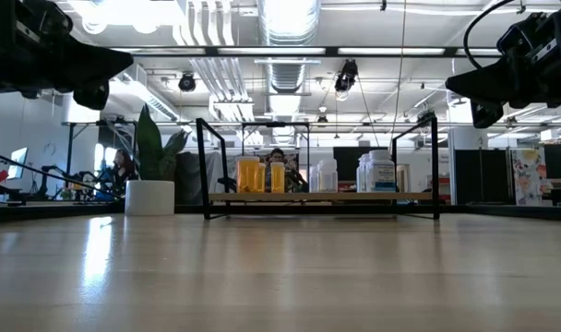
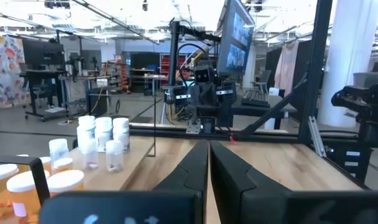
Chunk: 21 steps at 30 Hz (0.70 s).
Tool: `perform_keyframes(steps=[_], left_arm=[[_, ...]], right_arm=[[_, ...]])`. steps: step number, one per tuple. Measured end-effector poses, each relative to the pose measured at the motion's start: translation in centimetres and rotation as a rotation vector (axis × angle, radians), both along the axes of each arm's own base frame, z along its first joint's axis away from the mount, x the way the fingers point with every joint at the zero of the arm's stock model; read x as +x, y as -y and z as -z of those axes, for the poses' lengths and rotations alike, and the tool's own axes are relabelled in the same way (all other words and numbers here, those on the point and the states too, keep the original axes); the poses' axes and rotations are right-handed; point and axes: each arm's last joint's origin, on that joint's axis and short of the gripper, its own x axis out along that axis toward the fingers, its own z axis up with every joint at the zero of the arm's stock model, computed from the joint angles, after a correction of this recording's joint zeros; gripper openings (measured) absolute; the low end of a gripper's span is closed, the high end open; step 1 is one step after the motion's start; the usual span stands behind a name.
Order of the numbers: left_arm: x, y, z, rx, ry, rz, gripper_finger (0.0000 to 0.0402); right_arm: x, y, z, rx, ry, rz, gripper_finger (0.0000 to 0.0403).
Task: Pick and place medicine bottles onto shelf by color
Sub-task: Return to Home Position
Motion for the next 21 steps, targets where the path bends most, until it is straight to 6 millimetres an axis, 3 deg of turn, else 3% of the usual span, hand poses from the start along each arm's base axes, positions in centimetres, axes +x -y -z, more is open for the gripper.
perform_keyframes(steps=[21], left_arm=[[0.10,0.02,0.06,0.001,-0.009,0.005,0.0000]], right_arm=[[0.00,0.00,0.00,0.000,0.000,0.000,0.0009]])
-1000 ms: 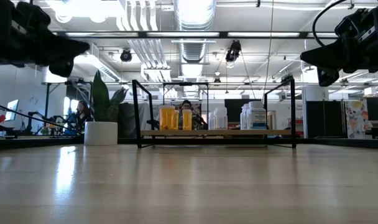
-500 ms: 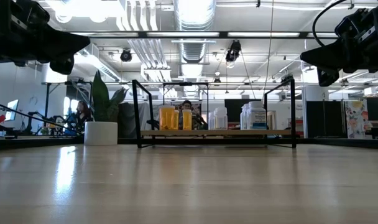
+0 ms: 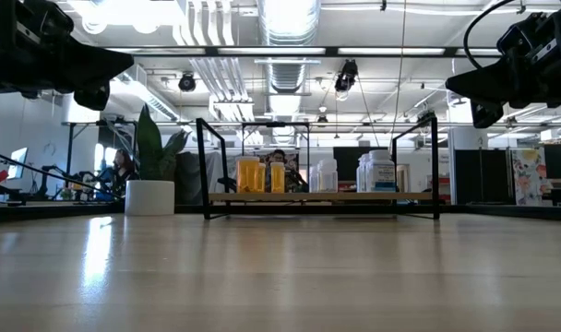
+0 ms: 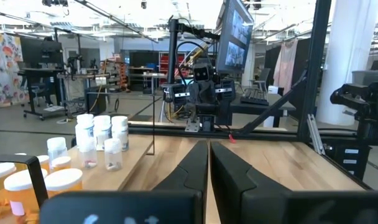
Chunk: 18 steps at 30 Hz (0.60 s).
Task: Pick and place medicine bottles onto shelf by color
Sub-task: Return to Home Position
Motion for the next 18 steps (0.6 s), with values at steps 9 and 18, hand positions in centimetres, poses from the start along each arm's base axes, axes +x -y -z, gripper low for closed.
perform_keyframes(steps=[9,18], left_arm=[[0.00,0.00,0.00,0.000,0.000,0.000,0.0000],[0.00,0.00,0.00,0.000,0.000,0.000,0.0000]], right_arm=[[0.00,0.00,0.00,0.000,0.000,0.000,0.0009],[-0.10,-0.48,-0.11,-0.096,0.011,-0.044,0.0009]])
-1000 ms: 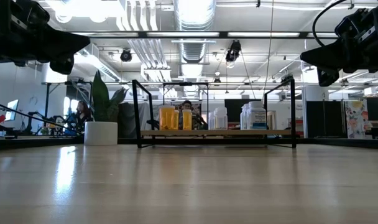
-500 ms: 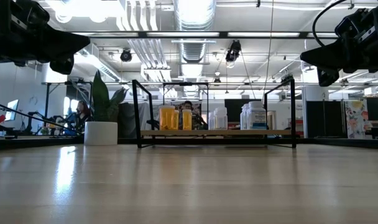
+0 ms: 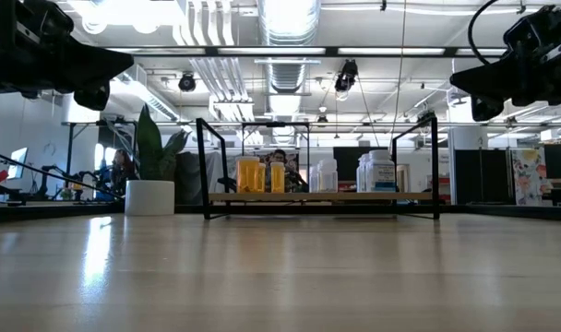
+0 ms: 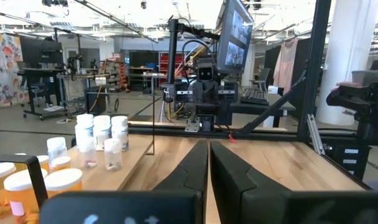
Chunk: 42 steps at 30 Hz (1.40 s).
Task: Pick and place medicine bottles onto shelf by color
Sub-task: Return to Home Position
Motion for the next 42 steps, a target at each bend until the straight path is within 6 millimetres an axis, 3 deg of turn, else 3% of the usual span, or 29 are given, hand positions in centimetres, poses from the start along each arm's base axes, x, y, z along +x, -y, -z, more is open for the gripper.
perform_keyframes(steps=[12,42], left_arm=[[0.00,0.00,0.00,0.000,0.000,0.000,0.0000],[-0.01,0.00,0.00,0.000,0.001,0.000,0.0000]], right_arm=[[-0.02,-0.89,-0.03,0.013,0.004,-0.093,0.0009],[0.21,-0.91,0.20,-0.007,-0.026,-0.095,0.0009]])
